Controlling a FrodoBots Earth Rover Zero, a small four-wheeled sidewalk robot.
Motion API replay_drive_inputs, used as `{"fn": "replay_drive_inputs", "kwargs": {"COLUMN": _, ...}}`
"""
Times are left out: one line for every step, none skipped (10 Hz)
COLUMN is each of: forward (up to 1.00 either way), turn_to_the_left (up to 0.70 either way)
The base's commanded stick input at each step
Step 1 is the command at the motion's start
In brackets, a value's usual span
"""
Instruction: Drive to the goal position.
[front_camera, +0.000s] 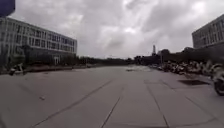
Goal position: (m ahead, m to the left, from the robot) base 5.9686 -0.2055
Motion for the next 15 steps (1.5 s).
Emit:
{"fn": "replay_drive_inputs", "kwargs": {"forward": 0.70, "turn_to_the_left": 0.00}}
{"fn": "replay_drive_inputs", "kwargs": {"forward": 0.70, "turn_to_the_left": 0.00}}
{"fn": "replay_drive_inputs", "kwargs": {"forward": 0.70, "turn_to_the_left": 0.00}}
{"fn": "replay_drive_inputs", "kwargs": {"forward": 0.70, "turn_to_the_left": 0.00}}
{"fn": "replay_drive_inputs", "kwargs": {"forward": 0.70, "turn_to_the_left": -0.08}}
{"fn": "replay_drive_inputs", "kwargs": {"forward": 0.70, "turn_to_the_left": -0.32}}
{"fn": "replay_drive_inputs", "kwargs": {"forward": 0.70, "turn_to_the_left": -0.17}}
{"fn": "replay_drive_inputs", "kwargs": {"forward": 0.70, "turn_to_the_left": 0.00}}
{"fn": "replay_drive_inputs", "kwargs": {"forward": 0.70, "turn_to_the_left": 0.00}}
{"fn": "replay_drive_inputs", "kwargs": {"forward": 0.70, "turn_to_the_left": 0.00}}
{"fn": "replay_drive_inputs", "kwargs": {"forward": 0.70, "turn_to_the_left": 0.00}}
{"fn": "replay_drive_inputs", "kwargs": {"forward": 0.70, "turn_to_the_left": 0.00}}
{"fn": "replay_drive_inputs", "kwargs": {"forward": 0.70, "turn_to_the_left": 0.00}}
{"fn": "replay_drive_inputs", "kwargs": {"forward": 0.70, "turn_to_the_left": 0.00}}
{"fn": "replay_drive_inputs", "kwargs": {"forward": 0.70, "turn_to_the_left": 0.00}}
